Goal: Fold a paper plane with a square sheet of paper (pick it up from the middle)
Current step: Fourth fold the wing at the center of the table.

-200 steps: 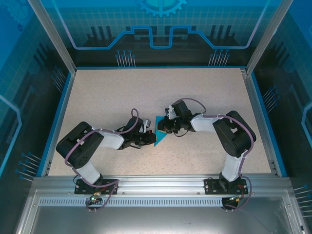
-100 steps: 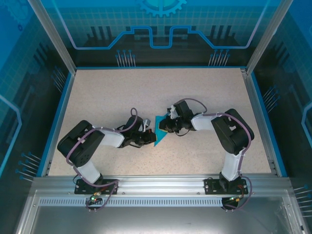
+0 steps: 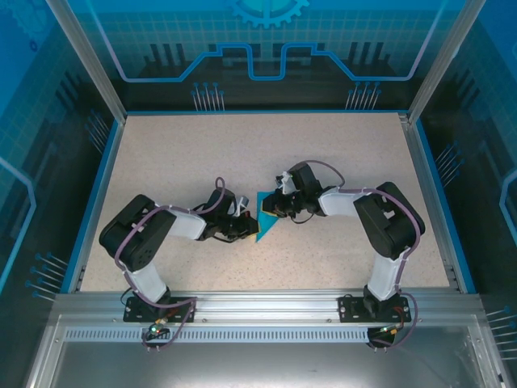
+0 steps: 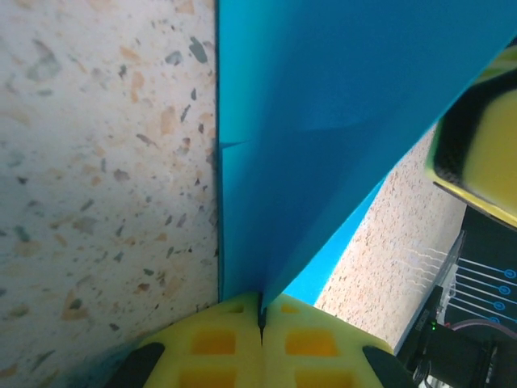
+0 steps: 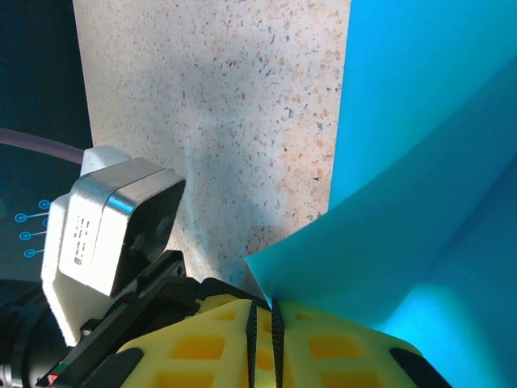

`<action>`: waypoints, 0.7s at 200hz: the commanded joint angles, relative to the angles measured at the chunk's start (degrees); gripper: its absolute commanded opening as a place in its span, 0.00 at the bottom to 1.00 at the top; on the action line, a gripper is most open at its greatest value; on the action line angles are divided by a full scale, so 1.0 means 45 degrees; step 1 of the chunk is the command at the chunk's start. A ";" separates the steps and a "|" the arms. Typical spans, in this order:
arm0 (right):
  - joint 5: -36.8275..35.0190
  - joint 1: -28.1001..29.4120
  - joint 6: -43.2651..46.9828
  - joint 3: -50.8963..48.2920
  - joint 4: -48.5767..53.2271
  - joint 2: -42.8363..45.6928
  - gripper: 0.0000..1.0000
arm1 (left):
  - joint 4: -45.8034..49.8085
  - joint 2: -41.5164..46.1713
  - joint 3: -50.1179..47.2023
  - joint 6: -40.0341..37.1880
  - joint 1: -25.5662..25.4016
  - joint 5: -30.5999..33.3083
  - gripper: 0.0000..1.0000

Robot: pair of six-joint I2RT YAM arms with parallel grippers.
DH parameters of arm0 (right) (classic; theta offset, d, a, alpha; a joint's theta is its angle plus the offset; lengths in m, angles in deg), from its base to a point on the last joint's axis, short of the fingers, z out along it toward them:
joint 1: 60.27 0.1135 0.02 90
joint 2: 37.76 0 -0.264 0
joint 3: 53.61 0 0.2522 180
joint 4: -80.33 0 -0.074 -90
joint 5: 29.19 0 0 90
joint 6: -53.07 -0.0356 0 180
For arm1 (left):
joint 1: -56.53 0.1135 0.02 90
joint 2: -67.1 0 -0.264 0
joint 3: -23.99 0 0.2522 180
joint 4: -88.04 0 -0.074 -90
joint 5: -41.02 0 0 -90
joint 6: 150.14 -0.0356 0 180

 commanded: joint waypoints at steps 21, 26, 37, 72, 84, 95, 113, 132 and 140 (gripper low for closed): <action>0.0544 0.0123 -0.0110 0.0465 -0.0380 -0.0714 0.16 | 0.0560 -0.0645 0.0073 0.0157 0.0112 0.0159 0.03; 0.0513 0.0126 -0.0155 0.0504 -0.0389 -0.0809 0.15 | 0.0572 -0.0663 0.0073 0.0161 0.0129 0.0151 0.03; 0.0433 0.0100 -0.0190 0.0543 -0.0474 -0.0973 0.15 | 0.0572 -0.0658 0.0036 0.0180 0.0116 0.0166 0.03; 0.0260 0.0086 -0.0093 0.0876 -0.0335 -0.1462 0.15 | 0.0570 -0.0584 -0.0045 0.0126 0.0115 0.0299 0.05; 0.0187 0.0068 -0.0111 0.0906 -0.0297 -0.1597 0.15 | 0.0573 -0.0478 -0.0128 0.0128 0.0114 0.0367 0.06; 0.0173 0.0058 -0.0112 0.0900 -0.0322 -0.1696 0.15 | 0.0657 -0.0396 -0.0126 0.0050 0.0116 0.0436 0.09; 0.0157 0.0038 -0.0178 0.0846 -0.0441 -0.1829 0.15 | 0.0779 -0.0138 -0.0161 -0.0059 0.0129 0.0531 0.12; 0.0139 0.0038 -0.0200 0.0819 -0.0458 -0.1958 0.15 | 0.0958 0.0219 -0.0220 -0.0189 0.0128 0.0761 0.15; 0.0138 0.0033 -0.0190 0.0790 -0.0486 -0.1994 0.15 | 0.0966 0.0357 -0.0273 -0.0216 0.0131 0.0839 0.15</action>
